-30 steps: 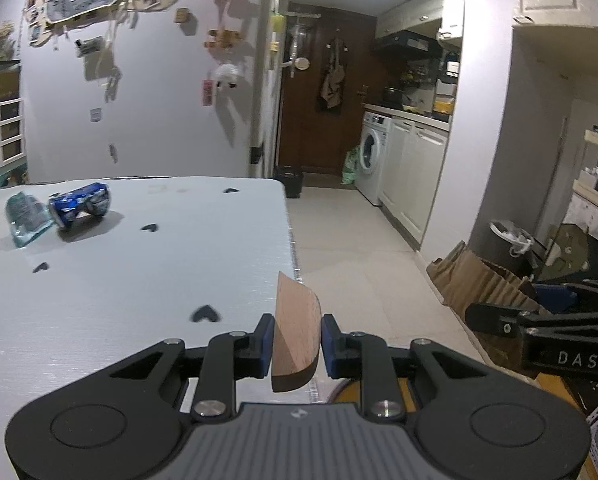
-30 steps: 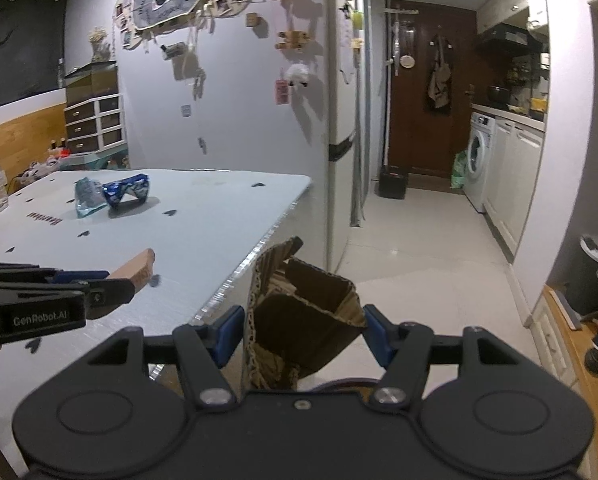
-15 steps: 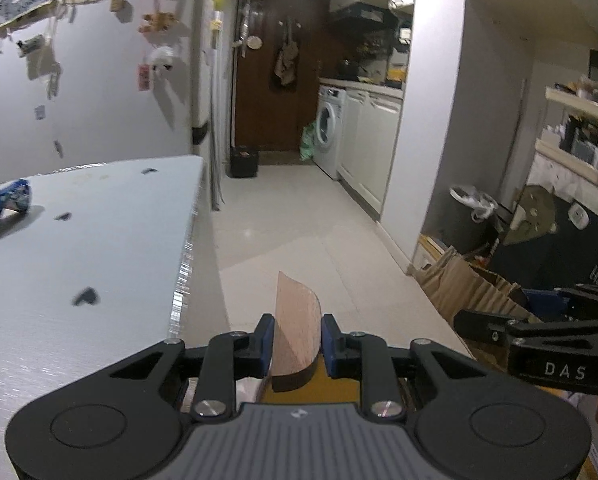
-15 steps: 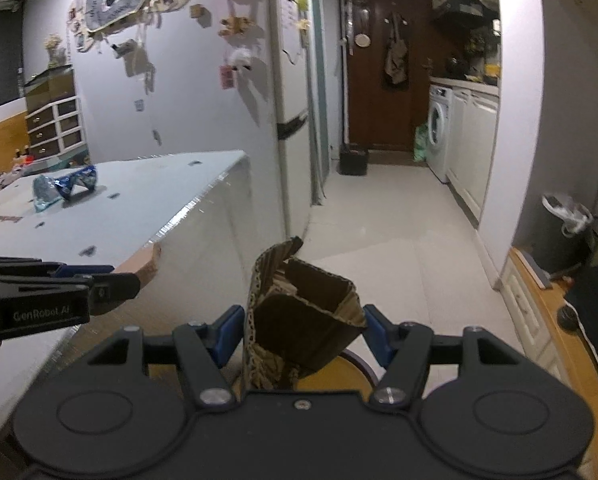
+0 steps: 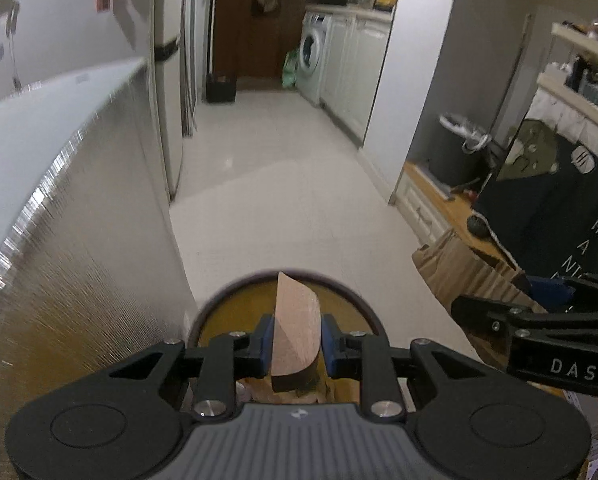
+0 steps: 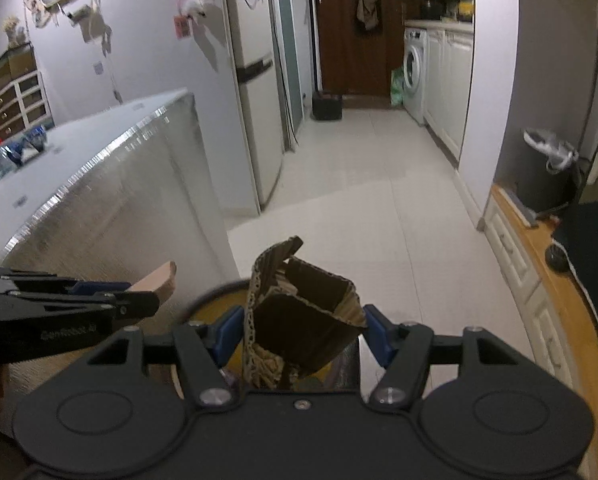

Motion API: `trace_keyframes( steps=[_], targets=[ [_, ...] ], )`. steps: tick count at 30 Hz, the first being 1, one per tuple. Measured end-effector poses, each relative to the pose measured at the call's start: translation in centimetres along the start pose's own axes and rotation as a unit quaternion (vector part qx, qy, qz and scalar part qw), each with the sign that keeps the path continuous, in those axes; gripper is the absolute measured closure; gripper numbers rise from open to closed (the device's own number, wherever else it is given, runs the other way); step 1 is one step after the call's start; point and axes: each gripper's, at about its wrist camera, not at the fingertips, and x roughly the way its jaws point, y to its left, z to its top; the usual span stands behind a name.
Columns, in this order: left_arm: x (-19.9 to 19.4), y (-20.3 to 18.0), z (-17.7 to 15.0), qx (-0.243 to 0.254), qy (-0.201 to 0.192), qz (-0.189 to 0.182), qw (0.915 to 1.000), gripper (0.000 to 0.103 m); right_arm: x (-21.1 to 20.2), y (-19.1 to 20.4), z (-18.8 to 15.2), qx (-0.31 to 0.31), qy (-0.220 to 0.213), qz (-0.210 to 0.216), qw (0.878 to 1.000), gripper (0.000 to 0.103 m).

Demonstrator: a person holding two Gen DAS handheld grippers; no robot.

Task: Collect trash
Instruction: 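Carry the wooden scrap and cardboard piece over the trash bin with both tools, then open the left tool over the bin while the right tool releases the cardboard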

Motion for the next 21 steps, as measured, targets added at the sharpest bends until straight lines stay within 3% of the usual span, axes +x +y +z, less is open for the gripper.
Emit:
trace_keyframes(
  steps=[11,21],
  targets=[
    [8.1,1.7,-1.4,-0.053,0.086,-0.009,0.9948,0.077,7.9,-0.8,-1.1,-0.005,0.084,0.012,0.996,0.037],
    [13.5,2.3,-2.9,-0.058,0.150,-0.003,0.9870,0.077,13.8,-0.9,-1.4,-0.020,0.140,0.031,0.989,0.037]
  ],
)
